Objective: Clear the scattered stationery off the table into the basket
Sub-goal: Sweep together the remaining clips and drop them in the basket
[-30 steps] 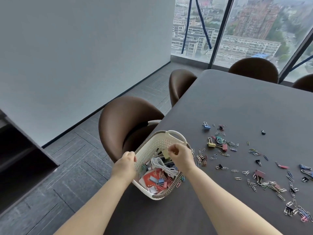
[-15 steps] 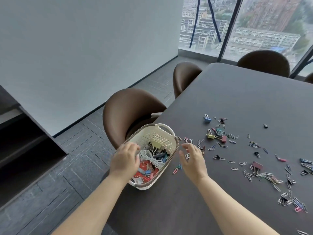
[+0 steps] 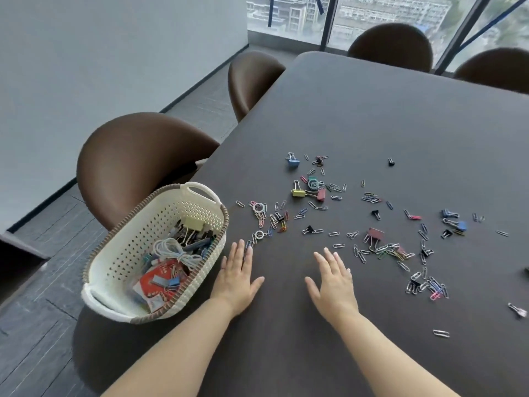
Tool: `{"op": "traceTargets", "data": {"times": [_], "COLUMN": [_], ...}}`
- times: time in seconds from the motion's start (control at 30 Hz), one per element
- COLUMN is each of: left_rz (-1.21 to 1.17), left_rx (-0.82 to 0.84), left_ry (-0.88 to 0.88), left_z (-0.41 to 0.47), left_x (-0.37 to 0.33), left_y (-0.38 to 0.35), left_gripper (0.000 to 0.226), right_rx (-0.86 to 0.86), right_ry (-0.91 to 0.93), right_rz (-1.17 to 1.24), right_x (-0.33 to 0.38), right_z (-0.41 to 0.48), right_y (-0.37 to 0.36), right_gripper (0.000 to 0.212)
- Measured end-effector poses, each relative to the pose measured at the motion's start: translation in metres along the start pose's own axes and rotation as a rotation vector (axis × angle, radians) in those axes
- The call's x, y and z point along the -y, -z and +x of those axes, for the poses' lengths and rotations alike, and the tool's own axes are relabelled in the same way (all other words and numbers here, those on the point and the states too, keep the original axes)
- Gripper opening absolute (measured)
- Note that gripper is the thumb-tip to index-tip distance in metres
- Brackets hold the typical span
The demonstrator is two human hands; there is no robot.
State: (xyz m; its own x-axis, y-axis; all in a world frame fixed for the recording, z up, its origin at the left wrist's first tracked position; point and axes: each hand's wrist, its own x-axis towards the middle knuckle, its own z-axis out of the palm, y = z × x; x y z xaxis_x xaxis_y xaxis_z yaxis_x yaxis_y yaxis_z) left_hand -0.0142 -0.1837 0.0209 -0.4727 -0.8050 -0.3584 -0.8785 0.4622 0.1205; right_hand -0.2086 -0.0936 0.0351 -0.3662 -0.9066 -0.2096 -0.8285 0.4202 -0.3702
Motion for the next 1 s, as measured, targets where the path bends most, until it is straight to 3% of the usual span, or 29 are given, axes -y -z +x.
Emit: {"op": "traceTargets", "data": {"times": [0.07,0.23,0.4,0.53,0.7,0.77,0.83,0.9,1.0], "left_rz": [0.025,-0.033,-0.024,-0.058,-0.072,-0.105,-0.217,-0.301,-0.297], "left_rx": [-0.014,-0.086,-0.13,-0.167,-0.192,-0.189,-0.21,-0.295,-0.366], "left_ry": [0.008,-0.012,0.127,0.185,-0.072,-0.241,-0.351,-0.366,-0.3], "left_z": [0.018,0.069,0.115,0.143,0.16,0.158,0.155,0.159,0.182], "left_x": [-0.001,-0.014,-0.016,-0.026,-0.052,-0.065,-0.077,-0.082,-0.082], "left_y": [0.001,0.018,0.031,0.038,0.037,0.038,0.038,0.041,0.054], "left_gripper": [0.09,0.077,0.094,0.094,0.088,0.089,0.082,0.075,0.073], "right_rx": [0.0,-0.004,-0.037,-0.073,-0.071,-0.143,-0.279,-0.364,-0.342], "right_ry": [-0.019,-0.069,-0.163,-0.273,-0.237,-0.206,-0.17,-0.141,-0.046], "right_rz": [-0.032,-0.083,-0.11,-0.115,-0.153,-0.083,-0.034,-0.023,0.021], "right_x": [-0.009,-0.03,-0.046,-0.06,-0.075,-0.074,-0.074,-0.074,-0.071], "right_z": [0.006,0.03,0.067,0.099,0.115,0.11,0.106,0.112,0.14], "right_y": [0.002,0.005,0.015,0.023,0.024,0.022,0.021,0.028,0.046], "right_gripper": [0.062,0.067,0.074,0.082,0.077,0.076,0.063,0.053,0.057]}}
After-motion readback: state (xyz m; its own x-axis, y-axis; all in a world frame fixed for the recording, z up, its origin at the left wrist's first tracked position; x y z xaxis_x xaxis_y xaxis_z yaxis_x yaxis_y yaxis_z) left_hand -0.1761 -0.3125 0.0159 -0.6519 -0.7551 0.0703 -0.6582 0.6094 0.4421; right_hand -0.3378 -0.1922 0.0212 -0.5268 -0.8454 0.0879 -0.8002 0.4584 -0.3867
